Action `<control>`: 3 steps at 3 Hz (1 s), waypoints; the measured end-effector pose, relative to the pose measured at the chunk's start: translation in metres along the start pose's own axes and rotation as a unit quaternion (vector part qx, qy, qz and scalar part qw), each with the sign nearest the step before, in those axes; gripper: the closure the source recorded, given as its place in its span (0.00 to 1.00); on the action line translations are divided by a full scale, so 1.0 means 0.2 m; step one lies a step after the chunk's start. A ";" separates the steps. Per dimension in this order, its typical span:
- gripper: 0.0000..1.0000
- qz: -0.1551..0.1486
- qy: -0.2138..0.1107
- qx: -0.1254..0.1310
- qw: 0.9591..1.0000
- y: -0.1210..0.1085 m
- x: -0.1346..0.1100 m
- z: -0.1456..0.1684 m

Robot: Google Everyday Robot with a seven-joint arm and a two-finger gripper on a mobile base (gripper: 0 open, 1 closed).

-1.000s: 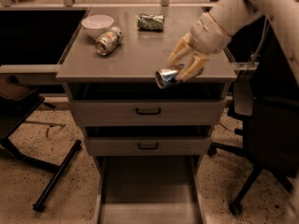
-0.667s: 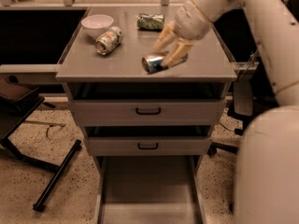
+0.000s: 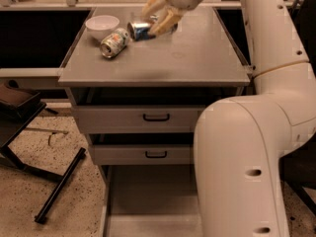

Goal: Pick redbull can from bottom drawer and place on counter

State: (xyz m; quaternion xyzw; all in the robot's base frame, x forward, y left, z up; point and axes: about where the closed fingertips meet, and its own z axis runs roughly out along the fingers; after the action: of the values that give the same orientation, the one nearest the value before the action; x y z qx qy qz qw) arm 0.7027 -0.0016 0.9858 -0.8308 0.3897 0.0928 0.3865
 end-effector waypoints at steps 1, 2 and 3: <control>1.00 0.012 0.048 0.077 0.996 -0.13 0.12 -0.20; 1.00 0.028 0.068 0.096 0.993 -0.14 0.25 -0.22; 1.00 0.045 0.042 0.089 0.994 -0.10 0.34 -0.09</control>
Offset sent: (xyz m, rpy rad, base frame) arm 0.1445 -0.1106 0.0705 0.0148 -0.1100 -0.2615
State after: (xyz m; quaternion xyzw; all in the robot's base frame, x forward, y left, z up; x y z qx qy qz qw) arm 0.7600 -0.0461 0.9789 -0.7780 0.4489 0.0400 0.4377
